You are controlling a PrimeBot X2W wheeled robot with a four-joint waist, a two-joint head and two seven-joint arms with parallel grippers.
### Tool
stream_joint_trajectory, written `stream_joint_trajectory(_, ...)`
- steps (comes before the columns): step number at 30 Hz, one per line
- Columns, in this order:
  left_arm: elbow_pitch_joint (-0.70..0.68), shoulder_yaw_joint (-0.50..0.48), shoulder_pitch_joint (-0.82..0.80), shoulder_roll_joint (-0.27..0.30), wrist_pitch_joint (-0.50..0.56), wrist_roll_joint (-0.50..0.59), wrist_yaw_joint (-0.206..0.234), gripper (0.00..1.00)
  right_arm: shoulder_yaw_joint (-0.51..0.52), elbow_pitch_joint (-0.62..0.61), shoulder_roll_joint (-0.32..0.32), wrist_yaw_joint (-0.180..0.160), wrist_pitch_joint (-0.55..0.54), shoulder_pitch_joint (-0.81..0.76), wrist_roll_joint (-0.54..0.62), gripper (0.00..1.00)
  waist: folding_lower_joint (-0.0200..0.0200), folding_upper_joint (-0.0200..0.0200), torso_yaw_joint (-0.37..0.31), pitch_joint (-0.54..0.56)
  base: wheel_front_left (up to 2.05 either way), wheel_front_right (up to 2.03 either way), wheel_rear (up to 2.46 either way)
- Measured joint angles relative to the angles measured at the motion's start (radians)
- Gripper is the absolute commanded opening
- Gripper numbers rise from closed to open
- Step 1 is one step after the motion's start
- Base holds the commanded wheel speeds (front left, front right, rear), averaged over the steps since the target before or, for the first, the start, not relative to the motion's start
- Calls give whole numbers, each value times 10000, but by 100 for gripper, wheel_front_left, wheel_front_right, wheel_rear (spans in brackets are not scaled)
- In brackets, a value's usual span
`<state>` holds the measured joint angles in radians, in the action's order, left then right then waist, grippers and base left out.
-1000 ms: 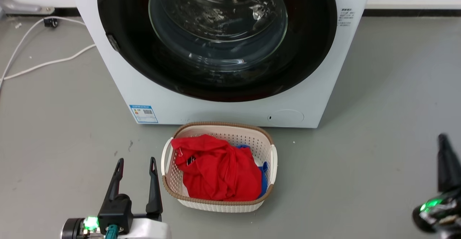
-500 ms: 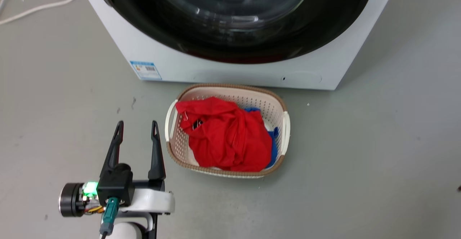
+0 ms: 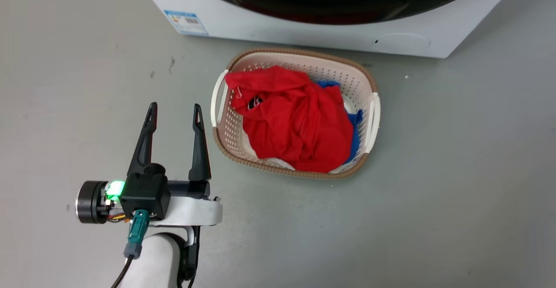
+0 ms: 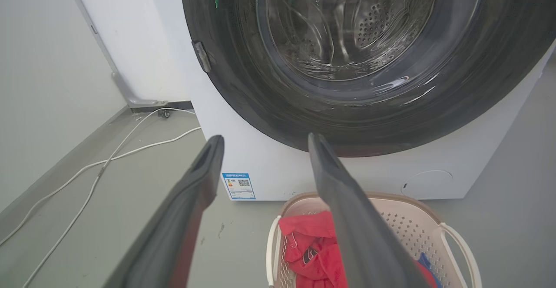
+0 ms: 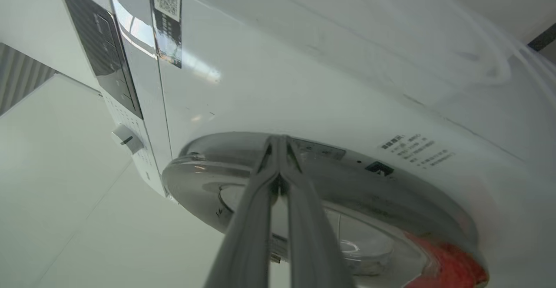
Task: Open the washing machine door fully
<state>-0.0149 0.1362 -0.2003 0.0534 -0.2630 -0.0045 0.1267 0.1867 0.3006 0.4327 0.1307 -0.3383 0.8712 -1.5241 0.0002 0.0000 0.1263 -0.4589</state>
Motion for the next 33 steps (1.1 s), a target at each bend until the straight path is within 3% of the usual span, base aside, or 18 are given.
stream_joint_trajectory(7, -31, 215, -301, -10, 0, -138, 88, 100, -826, 821, 587, 0, -796, 1344, 631, 0, 0, 0, 383, -661, 0, 0, 0)
stream_joint_trajectory(20, -69, 458, -523, -23, 0, -418, 253, 100, -1992, 1983, 1064, 0, -2171, 3338, 1883, 0, -1, 0, 889, -1494, 0, 0, 0)
stream_joint_trajectory(27, -35, 545, -556, -25, 0, -476, 362, 100, -2130, 1810, 1064, -19, -2849, 3313, 1927, 0, -1, 0, 910, -1520, 0, 0, 0)
stream_joint_trajectory(33, 8, 558, -559, -25, 0, -512, 408, 100, -2119, 909, 1158, -17, -3269, 2320, 1649, 0, -2, 0, 821, -1299, 0, 0, 0)
